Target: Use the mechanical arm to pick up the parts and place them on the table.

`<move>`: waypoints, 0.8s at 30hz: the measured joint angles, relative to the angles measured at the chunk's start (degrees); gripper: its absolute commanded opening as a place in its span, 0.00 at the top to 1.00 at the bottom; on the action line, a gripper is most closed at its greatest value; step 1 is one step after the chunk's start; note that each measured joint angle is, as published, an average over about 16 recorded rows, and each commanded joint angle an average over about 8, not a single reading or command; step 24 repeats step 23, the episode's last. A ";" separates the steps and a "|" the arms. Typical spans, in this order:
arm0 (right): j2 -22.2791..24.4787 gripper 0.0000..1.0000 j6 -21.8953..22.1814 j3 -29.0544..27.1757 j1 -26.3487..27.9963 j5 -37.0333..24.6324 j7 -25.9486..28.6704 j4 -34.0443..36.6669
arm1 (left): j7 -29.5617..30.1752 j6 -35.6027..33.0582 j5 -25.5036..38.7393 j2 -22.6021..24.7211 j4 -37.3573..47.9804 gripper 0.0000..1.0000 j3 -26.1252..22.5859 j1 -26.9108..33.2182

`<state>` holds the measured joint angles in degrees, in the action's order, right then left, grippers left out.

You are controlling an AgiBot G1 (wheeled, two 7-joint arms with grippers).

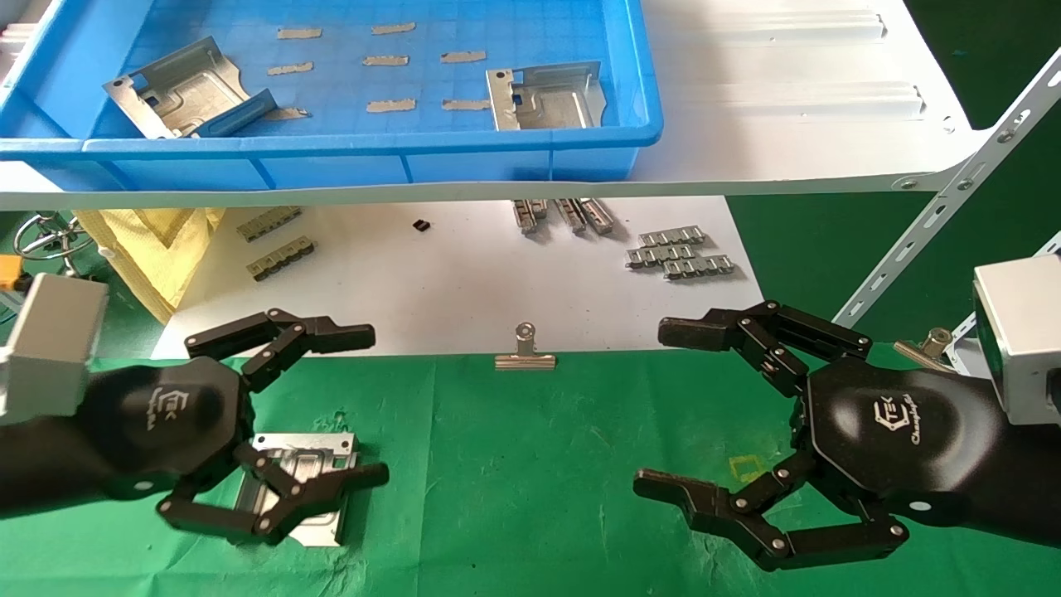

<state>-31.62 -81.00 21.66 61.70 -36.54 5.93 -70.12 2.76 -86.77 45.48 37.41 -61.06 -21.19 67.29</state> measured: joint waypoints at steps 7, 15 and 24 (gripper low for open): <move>0.00 0.00 0.00 0.00 0.00 0.00 0.00 0.00 | 4.86 0.65 -2.23 -1.47 -7.73 0.00 3.18 -3.52; 0.01 0.00 0.01 0.00 -0.01 0.00 0.00 0.01 | 8.00 1.11 -3.87 -2.52 -13.18 0.00 5.43 -6.02; 0.01 0.00 0.02 0.00 -0.02 0.01 0.00 0.02 | 8.52 1.23 -4.28 -2.76 -14.37 0.00 5.93 -6.58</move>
